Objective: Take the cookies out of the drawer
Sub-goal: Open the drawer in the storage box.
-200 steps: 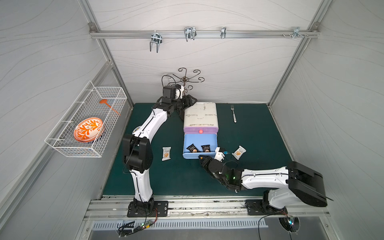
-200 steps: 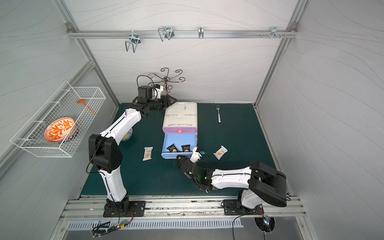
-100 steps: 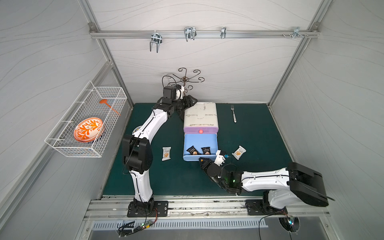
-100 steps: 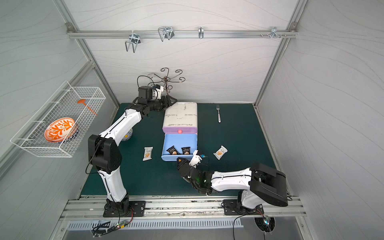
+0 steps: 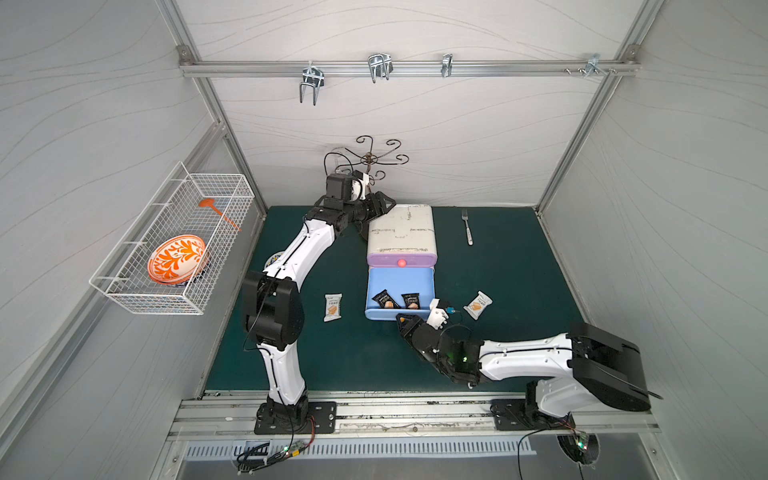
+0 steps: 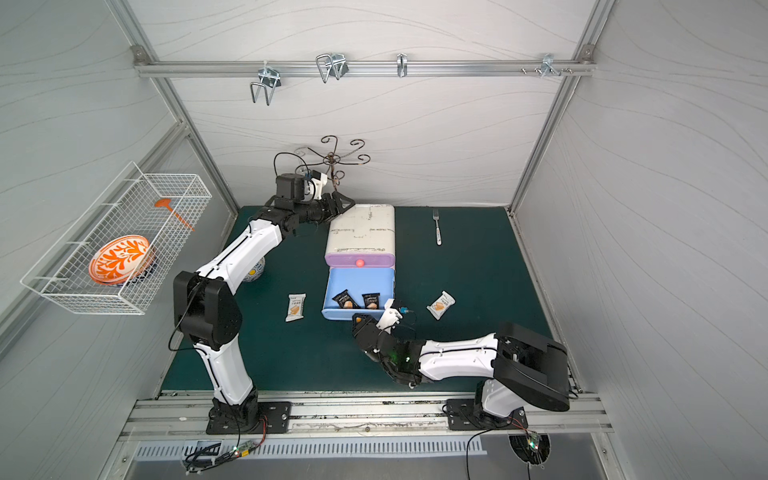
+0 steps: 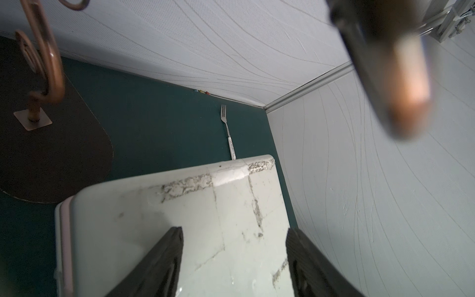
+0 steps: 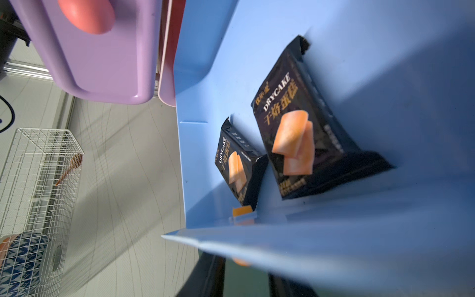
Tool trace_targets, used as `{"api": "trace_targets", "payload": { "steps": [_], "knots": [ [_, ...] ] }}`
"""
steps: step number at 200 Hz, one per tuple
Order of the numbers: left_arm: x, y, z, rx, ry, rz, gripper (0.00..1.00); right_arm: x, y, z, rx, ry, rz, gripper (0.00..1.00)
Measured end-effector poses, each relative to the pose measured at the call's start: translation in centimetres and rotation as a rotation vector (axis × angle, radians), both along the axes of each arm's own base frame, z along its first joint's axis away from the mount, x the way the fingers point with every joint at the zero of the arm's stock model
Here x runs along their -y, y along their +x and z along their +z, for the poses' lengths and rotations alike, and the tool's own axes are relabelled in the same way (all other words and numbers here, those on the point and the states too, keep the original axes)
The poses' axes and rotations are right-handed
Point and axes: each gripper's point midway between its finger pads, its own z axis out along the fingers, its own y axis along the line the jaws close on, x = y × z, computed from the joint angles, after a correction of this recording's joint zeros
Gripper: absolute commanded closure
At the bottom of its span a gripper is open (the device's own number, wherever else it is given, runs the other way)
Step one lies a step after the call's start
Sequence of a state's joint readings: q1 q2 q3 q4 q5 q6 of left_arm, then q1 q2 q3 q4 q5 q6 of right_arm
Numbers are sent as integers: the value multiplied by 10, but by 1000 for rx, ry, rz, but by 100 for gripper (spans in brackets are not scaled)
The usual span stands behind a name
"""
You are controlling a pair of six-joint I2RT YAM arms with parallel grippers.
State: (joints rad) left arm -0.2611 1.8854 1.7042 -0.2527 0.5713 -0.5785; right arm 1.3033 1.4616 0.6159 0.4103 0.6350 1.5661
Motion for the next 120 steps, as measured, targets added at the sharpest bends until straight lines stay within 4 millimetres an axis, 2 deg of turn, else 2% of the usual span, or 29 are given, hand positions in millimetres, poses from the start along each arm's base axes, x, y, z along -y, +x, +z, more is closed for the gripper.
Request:
{"api": "trace_targets", "payload": {
  "steps": [20, 55, 87, 120],
  "knots": [
    [1, -4, 1, -5, -5, -8, 27, -1, -1, -1, 1, -10, 13, 48],
    [2, -11, 3, -19, -18, -14, 25, 2, -1, 0, 0, -24, 21, 38],
    [0, -18, 4, -35, -22, -13, 22, 8, 0, 13, 9, -9, 19, 31],
    [-11, -32, 5, -67, -13, 1, 18, 18, -1, 24, 14, -9, 19, 22]
  ]
}}
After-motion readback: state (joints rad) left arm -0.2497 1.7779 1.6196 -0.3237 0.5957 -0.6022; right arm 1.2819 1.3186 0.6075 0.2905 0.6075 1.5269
